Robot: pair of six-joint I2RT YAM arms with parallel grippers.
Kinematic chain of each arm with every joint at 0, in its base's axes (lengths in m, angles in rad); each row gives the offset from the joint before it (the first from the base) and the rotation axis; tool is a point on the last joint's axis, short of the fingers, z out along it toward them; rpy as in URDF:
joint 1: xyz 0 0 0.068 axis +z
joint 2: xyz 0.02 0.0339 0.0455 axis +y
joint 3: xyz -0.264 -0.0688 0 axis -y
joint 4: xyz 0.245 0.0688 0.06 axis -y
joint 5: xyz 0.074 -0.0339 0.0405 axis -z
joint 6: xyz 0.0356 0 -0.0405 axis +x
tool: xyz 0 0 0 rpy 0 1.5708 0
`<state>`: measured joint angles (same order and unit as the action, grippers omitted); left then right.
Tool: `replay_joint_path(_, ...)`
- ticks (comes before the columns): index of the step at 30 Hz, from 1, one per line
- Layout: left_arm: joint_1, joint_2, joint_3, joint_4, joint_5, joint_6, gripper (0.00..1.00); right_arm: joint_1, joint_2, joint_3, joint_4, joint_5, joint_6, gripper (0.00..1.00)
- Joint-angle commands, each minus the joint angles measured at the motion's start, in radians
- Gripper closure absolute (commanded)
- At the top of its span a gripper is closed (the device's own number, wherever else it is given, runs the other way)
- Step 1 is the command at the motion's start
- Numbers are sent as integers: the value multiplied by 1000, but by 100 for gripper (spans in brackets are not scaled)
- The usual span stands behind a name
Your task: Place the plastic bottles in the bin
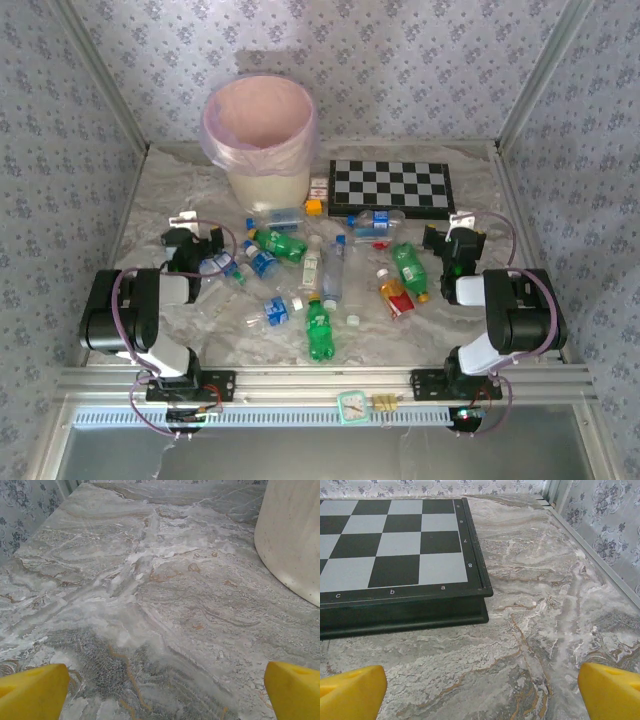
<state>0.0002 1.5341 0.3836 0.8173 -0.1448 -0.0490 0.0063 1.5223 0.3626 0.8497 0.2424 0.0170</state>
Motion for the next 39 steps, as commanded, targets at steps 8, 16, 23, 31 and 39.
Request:
replay_joint_path(8,-2,0,22,10,4,11,0,1,3,5,20,3,-13,0)
replay_joint_path(16,-1,1,24,7,9,9,0,1,2,5,17,0,-11,0)
replay_joint_path(23,15,1,34,-11,80,12,0,-2,3,6,15,-5,-10,0)
replay_joint_path(31,16,1,31,-5,80,14,0,-6,0,1,21,-16,-10,0)
replay_joint_path(39,9,-174,141,-313,-61,-26,0,32,-166,46,-178,70,-26,0)
